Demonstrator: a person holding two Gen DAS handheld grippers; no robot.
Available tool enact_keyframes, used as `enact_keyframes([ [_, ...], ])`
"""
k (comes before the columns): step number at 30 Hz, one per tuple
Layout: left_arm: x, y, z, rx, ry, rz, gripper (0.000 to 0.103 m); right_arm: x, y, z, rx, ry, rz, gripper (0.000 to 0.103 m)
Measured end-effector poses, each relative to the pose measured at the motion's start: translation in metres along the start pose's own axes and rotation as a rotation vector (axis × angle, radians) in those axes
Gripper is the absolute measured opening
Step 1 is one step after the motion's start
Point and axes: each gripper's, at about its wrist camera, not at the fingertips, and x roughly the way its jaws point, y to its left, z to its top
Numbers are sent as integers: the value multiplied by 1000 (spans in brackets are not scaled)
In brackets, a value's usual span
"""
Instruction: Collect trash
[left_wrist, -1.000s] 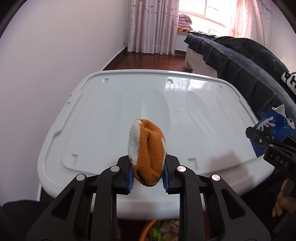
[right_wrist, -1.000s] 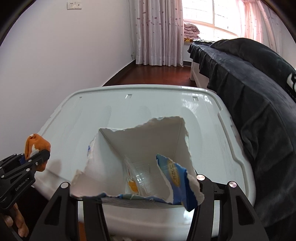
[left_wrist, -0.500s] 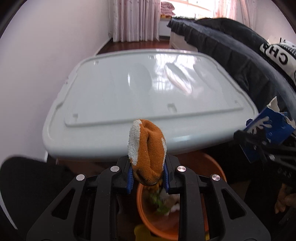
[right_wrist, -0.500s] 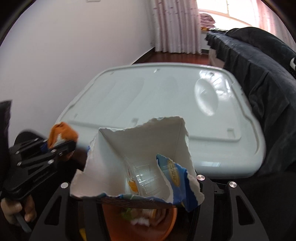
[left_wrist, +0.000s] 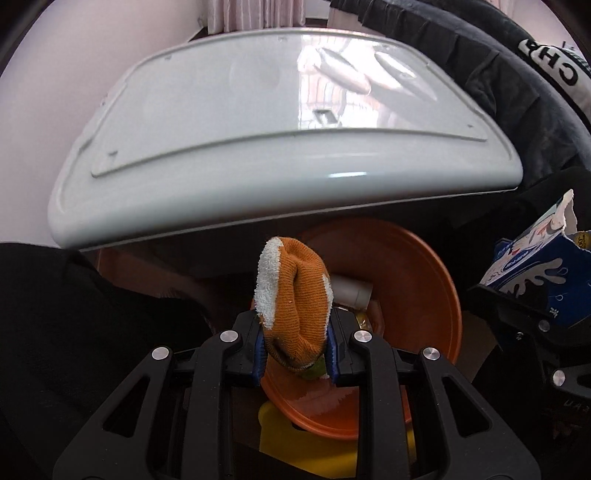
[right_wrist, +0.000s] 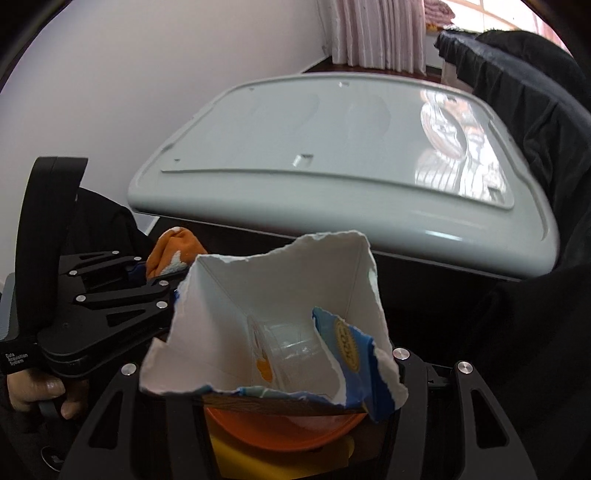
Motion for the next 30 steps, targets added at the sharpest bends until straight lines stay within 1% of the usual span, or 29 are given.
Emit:
enact_keyframes([
  [4,8,2,0,-18,30,-7,23,10,0,-3,6,36,9,54],
  [9,10,-1,1,-12,37,-5,24,14,2,-3,-2,52,11,54],
  [10,10,-1,1,-13,37,-5,24,15,2,-3,-2,54,11,55],
  [11,10,-1,1,-12,37,-5,25,16,2,-3,-1,55,10,57],
  [12,10,-1,1,-11,40,-1,30,17,2,-3,0,61,6,74],
  [13,11,-1,2,-9,47,21,36,16,2,-3,4,60,-8,88],
  [15,10,0,4,-10,43,54,66,11,0,-2,16,32,-24,89],
  [16,8,1,4,-16,30,66,69,8,-1,-1,25,18,-26,89],
  [18,4,3,5,-28,13,70,69,3,-6,-1,50,-8,-40,89],
  [21,3,5,6,-42,10,67,70,-5,-17,-1,97,-37,-50,89],
  [24,1,8,8,-58,1,59,70,-8,-21,0,117,-52,-61,89],
  [28,-8,15,16,-70,-41,45,70,-9,-22,2,117,-59,-72,91],
  [30,-14,18,20,-77,-74,15,70,-12,-22,3,113,-72,-83,93],
])
